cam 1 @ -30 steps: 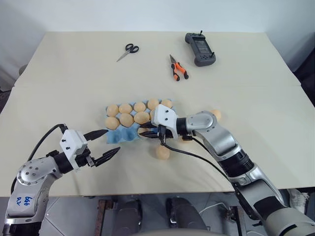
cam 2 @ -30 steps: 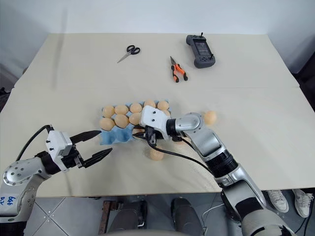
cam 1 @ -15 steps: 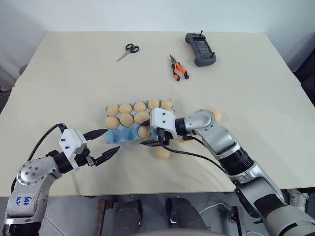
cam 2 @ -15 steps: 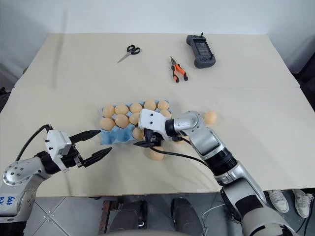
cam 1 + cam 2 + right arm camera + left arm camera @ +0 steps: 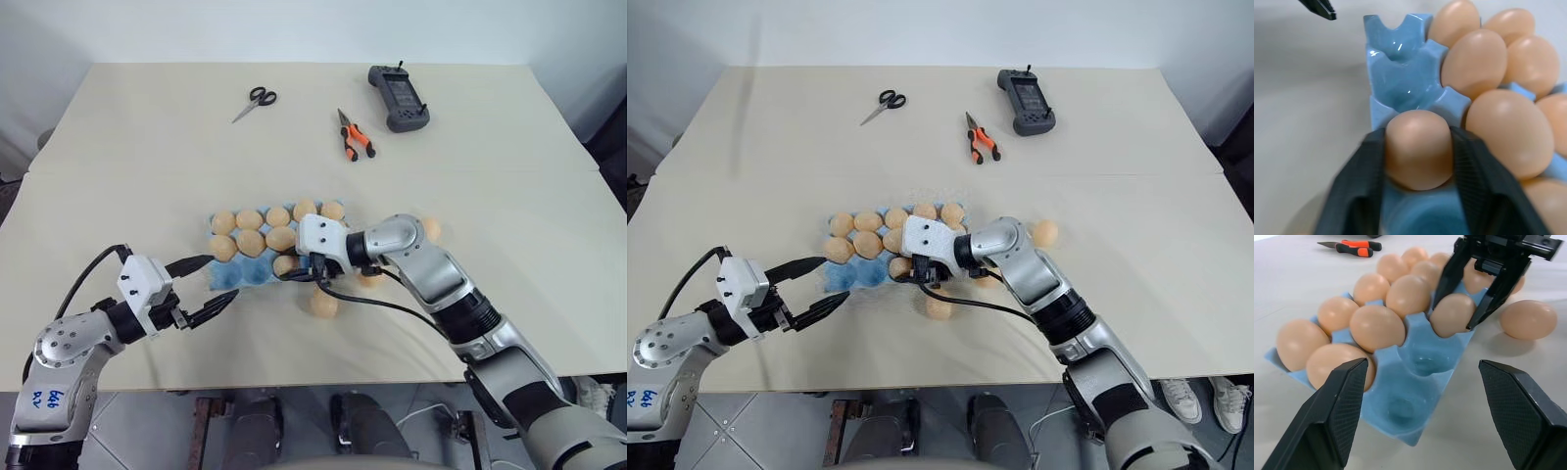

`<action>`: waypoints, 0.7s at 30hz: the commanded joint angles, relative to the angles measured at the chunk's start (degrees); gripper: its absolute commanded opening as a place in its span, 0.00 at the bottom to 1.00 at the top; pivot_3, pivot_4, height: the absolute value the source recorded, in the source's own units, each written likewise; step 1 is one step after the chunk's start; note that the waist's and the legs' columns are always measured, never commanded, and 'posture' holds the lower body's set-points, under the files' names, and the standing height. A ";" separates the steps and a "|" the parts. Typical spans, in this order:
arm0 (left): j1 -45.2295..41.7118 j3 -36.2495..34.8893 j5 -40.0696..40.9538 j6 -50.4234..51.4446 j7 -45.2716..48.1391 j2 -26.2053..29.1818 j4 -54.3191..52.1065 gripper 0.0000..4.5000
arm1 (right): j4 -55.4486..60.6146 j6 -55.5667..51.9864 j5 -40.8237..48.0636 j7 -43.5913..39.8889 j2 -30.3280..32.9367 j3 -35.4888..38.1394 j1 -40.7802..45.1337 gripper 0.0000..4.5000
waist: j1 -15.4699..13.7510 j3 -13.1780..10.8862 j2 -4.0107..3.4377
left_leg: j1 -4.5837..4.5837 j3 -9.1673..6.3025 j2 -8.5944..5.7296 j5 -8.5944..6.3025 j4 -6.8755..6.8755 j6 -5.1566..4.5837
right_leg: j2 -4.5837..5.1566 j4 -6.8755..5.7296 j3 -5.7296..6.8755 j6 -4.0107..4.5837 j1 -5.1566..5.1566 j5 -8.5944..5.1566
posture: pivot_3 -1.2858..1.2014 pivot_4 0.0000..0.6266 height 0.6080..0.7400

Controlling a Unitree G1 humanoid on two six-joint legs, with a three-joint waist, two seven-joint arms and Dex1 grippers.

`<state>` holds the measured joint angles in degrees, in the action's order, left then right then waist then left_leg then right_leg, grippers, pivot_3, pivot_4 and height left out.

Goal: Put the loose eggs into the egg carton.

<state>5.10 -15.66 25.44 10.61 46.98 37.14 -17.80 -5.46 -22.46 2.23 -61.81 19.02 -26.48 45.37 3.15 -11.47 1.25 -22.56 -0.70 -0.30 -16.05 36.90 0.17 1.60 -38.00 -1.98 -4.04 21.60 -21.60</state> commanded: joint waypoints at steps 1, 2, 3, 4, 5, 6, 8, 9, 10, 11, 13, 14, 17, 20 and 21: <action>0.14 -1.00 0.84 -0.53 -0.54 -0.18 -2.67 0.85 | 1.27 -0.31 1.31 -0.83 -0.40 0.89 0.32 0.23 | 0.00 0.00 0.00 | 0.00 0.00 0.00 0.00 0.00 0.00 | 0.00 0.01 0.00 0.00 0.00 0.00 | 0.52 0.24 1.00; 0.23 -1.01 0.81 -0.54 -0.60 -0.21 -2.71 0.85 | 1.44 -0.33 1.42 -0.68 -0.45 1.11 0.33 0.22 | 0.00 0.00 0.00 | 0.00 0.00 0.00 0.00 0.00 0.00 | 0.00 0.01 0.00 0.00 0.00 0.00 | 0.52 0.24 1.00; 0.28 -1.01 0.78 -0.54 -0.65 -0.22 -2.74 0.85 | 1.66 0.03 1.94 -0.88 -0.58 1.47 0.30 0.22 | 0.00 0.00 0.00 | 0.00 0.00 0.00 0.00 0.00 0.00 | 0.00 0.01 0.00 0.00 0.00 0.00 | 0.52 0.24 1.00; 0.38 -1.01 0.76 -0.54 -0.70 -0.24 -2.84 0.85 | 2.06 0.39 2.76 -1.25 -0.72 1.95 0.16 0.22 | 0.01 0.00 0.00 | 0.00 0.00 0.00 0.00 0.00 0.00 | 0.00 0.01 0.00 0.00 0.00 0.00 | 0.52 0.24 1.00; 0.44 -1.02 0.77 -0.52 -0.76 -0.24 -2.89 0.85 | 2.97 0.15 4.38 -1.94 -0.76 2.90 -0.11 0.22 | 0.02 0.00 0.00 | 0.00 0.00 0.00 0.00 -0.01 0.01 | 0.00 0.01 0.00 0.00 0.00 0.00 | 0.52 0.24 1.00; 0.46 -1.03 0.76 -0.53 -0.79 -0.21 -2.87 0.85 | 3.72 0.48 5.90 -2.66 -0.73 3.86 -0.41 0.22 | 0.01 0.00 0.00 | 0.00 0.00 0.00 -0.01 -0.02 0.01 | 0.00 0.02 0.00 0.00 0.00 0.00 | 0.52 0.24 1.00; 0.48 -1.08 0.76 -0.54 -0.83 -0.15 -2.77 0.85 | 4.93 0.59 8.41 -3.71 -0.34 5.77 -0.93 0.22 | -0.02 0.00 0.00 | -0.01 -0.01 0.00 -0.01 -0.03 0.01 | 0.00 0.02 0.02 0.00 0.00 0.00 | 0.52 0.24 1.00; 0.56 -1.11 0.76 -0.54 -0.83 -0.12 -2.81 0.85 | 5.28 0.72 9.23 -4.00 -0.01 6.56 -1.14 0.22 | -0.02 0.00 0.00 | -0.01 -0.01 0.00 -0.01 -0.03 0.01 | 0.00 0.02 0.01 0.00 0.00 0.00 | 0.52 0.24 1.00; 0.71 -1.18 0.81 -0.50 -0.86 -0.12 -2.96 0.85 | 5.53 0.66 9.85 -4.00 0.32 7.28 -1.31 0.22 | -0.03 0.00 0.00 | -0.02 -0.01 0.00 -0.01 -0.03 0.01 | 0.00 0.03 0.02 0.00 0.00 0.00 | 0.52 0.24 1.00; 0.78 -1.21 0.83 -0.48 -0.87 -0.11 -2.99 0.85 | 5.54 0.46 10.36 -3.89 0.64 8.07 -1.41 0.22 | -0.03 0.00 0.00 | -0.02 -0.01 0.00 -0.01 -0.02 0.01 | 0.00 0.02 0.02 0.00 0.00 0.00 | 0.52 0.24 1.00; 0.87 -1.21 0.87 -0.44 -0.86 -0.10 -3.02 0.85 | 5.19 0.30 10.83 -3.35 1.41 9.42 -1.59 0.22 | -0.07 0.00 0.00 | -0.01 -0.01 0.00 -0.01 -0.02 0.01 | 0.00 0.03 0.02 0.00 0.00 0.00 | 0.52 0.24 1.00; 0.94 -1.23 0.89 -0.44 -0.85 -0.10 -3.06 0.85 | 5.10 0.26 10.82 -3.25 1.83 9.71 -1.73 0.22 | -0.08 0.00 0.00 | -0.01 -0.01 0.00 -0.01 -0.01 0.01 | 0.01 0.03 0.02 0.00 0.00 0.00 | 0.52 0.24 1.00; 0.70 -1.09 0.87 -0.42 -0.78 -0.03 -2.82 0.85 | 3.97 1.54 9.25 -3.04 3.77 9.66 -2.52 0.22 | -0.08 0.00 0.00 | -0.01 -0.01 0.00 -0.01 -0.01 0.01 | 0.01 0.03 0.02 0.00 -0.01 0.00 | 0.52 0.24 1.00; 0.25 -0.89 0.86 -0.33 -0.70 0.03 -2.55 0.85 | 3.00 2.18 7.98 -2.57 4.92 9.28 -2.96 0.22 | 0.00 0.00 0.00 | -0.01 0.00 0.00 -0.01 -0.02 0.01 | 0.01 0.05 0.01 0.00 -0.01 0.00 | 0.52 0.24 1.00; 0.08 -0.82 0.87 -0.29 -0.67 0.06 -2.45 0.85 | 2.90 2.11 7.79 -2.70 5.25 9.11 -3.11 0.22 | 0.01 0.00 0.00 | -0.01 0.00 0.00 -0.01 -0.03 0.01 | 0.00 0.05 0.00 0.00 -0.01 0.00 | 0.52 0.24 1.00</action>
<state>5.40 -15.66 25.44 10.71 46.26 37.01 -18.47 -3.13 -21.29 10.18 -64.53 23.83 -17.73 42.05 3.15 -11.47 1.25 -22.57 -0.71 -0.29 -16.06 36.87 0.18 1.60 -37.95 -1.98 -4.03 21.60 -21.60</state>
